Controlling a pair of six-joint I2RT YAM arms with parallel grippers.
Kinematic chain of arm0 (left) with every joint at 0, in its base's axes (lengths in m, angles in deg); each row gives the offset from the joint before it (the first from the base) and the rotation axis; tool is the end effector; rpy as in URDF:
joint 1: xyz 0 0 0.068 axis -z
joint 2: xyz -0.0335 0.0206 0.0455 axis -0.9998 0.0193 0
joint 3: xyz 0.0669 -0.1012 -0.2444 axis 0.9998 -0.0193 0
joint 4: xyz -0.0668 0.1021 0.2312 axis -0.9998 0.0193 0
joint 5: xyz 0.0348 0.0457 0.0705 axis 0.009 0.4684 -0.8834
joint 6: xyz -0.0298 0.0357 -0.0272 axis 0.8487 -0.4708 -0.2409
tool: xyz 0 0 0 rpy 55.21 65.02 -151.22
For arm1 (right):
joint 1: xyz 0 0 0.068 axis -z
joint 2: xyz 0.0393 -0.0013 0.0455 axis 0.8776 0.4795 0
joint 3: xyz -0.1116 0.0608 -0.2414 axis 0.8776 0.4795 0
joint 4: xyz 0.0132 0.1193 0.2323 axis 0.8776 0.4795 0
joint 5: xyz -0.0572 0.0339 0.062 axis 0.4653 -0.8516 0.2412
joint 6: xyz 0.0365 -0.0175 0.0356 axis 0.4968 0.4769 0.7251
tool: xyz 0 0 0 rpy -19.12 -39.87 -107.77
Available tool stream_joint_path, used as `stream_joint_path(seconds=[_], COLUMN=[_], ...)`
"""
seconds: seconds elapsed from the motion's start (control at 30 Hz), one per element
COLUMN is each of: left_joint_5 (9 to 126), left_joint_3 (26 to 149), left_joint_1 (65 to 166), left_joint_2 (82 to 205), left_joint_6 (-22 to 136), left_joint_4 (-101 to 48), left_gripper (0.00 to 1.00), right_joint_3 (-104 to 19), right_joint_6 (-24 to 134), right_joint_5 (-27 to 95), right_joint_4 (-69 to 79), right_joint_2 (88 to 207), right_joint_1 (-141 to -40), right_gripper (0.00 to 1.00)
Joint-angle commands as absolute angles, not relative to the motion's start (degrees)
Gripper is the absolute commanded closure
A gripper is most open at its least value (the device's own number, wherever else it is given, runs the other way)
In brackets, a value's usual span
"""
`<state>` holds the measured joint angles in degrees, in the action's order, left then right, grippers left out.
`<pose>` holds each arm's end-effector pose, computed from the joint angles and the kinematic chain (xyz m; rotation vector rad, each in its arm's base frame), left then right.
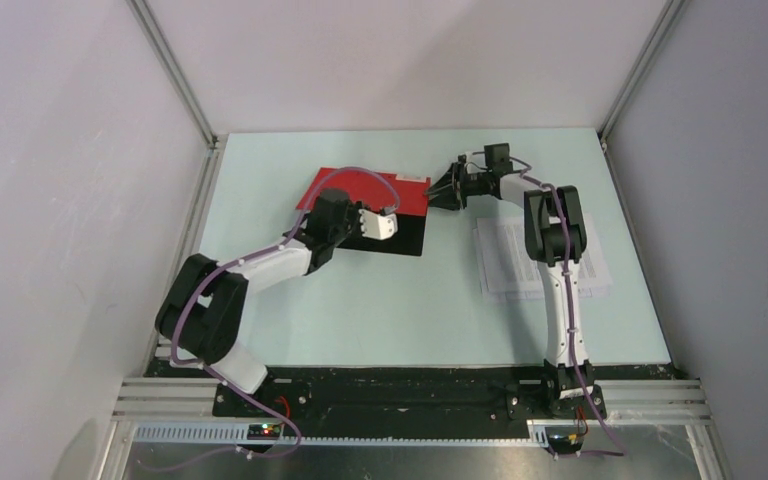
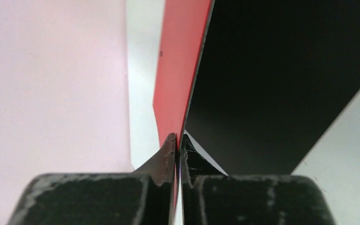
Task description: Put the files into the folder
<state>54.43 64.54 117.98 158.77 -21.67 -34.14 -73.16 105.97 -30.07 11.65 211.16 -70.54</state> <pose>0.2988 -0.1631 0.2018 1.5799 1.4837 0.4722 0.5123 0.1171 0.0971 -0.3304 -2.3669 -1.8972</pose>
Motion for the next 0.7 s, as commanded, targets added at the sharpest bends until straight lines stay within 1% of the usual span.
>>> stream_joint_path(seconds=[0.0,0.03,0.07,0.13,0.17,0.2,0.23,0.27,0.3,0.33,0.37,0.4,0.43,0.47,0.5,0.53,0.57,0.6,0.67], left_joint_5=[53.7,53.6,53.6,54.3,55.0,55.6,56.7,57.3,58.2,59.9,60.5,61.2,61.4,62.2,62.4,63.1,63.5,63.9,64.1], left_joint_3=[68.4,68.7,69.4,70.3,70.6,71.3,71.8,73.4,74.3,76.9,78.5,81.1,82.4,84.4,85.0,85.5,85.5,85.4,85.2], left_joint_1=[118.1,118.0,117.8,117.3,116.8,116.6,116.1,115.8,115.4,115.1,114.7,114.7,114.6,114.5,114.5,114.5,114.5,114.5,114.5], left_joint_2=[158.5,158.5,158.3,157.9,157.7,157.4,157.3,157.3,157.3,157.7,158.0,158.5,159.1,159.3,159.5,159.5,159.3,159.2,159.1], left_joint_6=[-22.3,-22.3,-21.9,-21.7,-21.9,-22.5,-22.8,-23.1,-23.1,-22.7,-22.3,-20.8,-19.8,-18.5,-18.3,-18.1,-18.3,-18.7,-19.2], left_joint_4=[-39.9,-39.9,-39.9,-39.7,-39.4,-38.8,-37.3,-36.3,-33.4,-29.4,-27.4,-24.0,-22.7,-20.5,-19.7,-19.1,-19.0,-19.0,-18.9], left_gripper=[0.98,1.0,1.0,1.0,1.0,1.0,1.0,1.0,1.0,1.0,1.0,1.0,1.0,1.0,1.0,1.0,1.0,1.0,1.0], right_joint_3=[-75.1,-76.4,-77.3,-81.4,-84.4,-86.0,-88.6,-89.7,-90.7,-90.6,-88.8,-87.2,-82.3,-79.4,-72.8,-69.6,-64.6,-62.7,-59.6], right_joint_6=[95.2,91.8,89.8,77.3,73.9,66.5,62.5,53.0,47.5,36.6,30.1,17.1,11.1,1.3,-2.3,-7.9,-9.9,-12.9,-15.1], right_joint_5=[-28.7,-28.2,-27.1,-24.4,-23.4,-21.8,-20.1,-19.3,-17.5,-16.6,-14.9,-14.1,-11.6,-10.1,-7.3,-6.0,-3.4,-2.0,2.0], right_joint_4=[15.1,16.7,17.9,27.2,30.0,35.4,38.0,43.3,45.8,50.4,52.3,55.6,56.5,55.9,54.6,51.4,49.8,47.4,45.6], right_joint_2=[204.3,202.8,201.3,199.0,198.3,196.8,196.0,194.0,192.9,189.6,187.5,183.0,180.6,175.5,173.2,168.9,167.2,164.6,163.2], right_joint_1=[-68.7,-67.5,-66.9,-65.1,-64.1,-63.7,-63.4,-63.4,-64.2,-65.2,-65.9,-67.9,-68.9,-71.1,-72.1,-74.0,-75.2,-77.3,-80.3], right_gripper=[0.51,0.48,0.43,0.35,0.33,0.32,0.32,0.31,0.31,0.3,0.29,0.29,0.29,0.29,0.29,0.3,0.31,0.31,0.33])
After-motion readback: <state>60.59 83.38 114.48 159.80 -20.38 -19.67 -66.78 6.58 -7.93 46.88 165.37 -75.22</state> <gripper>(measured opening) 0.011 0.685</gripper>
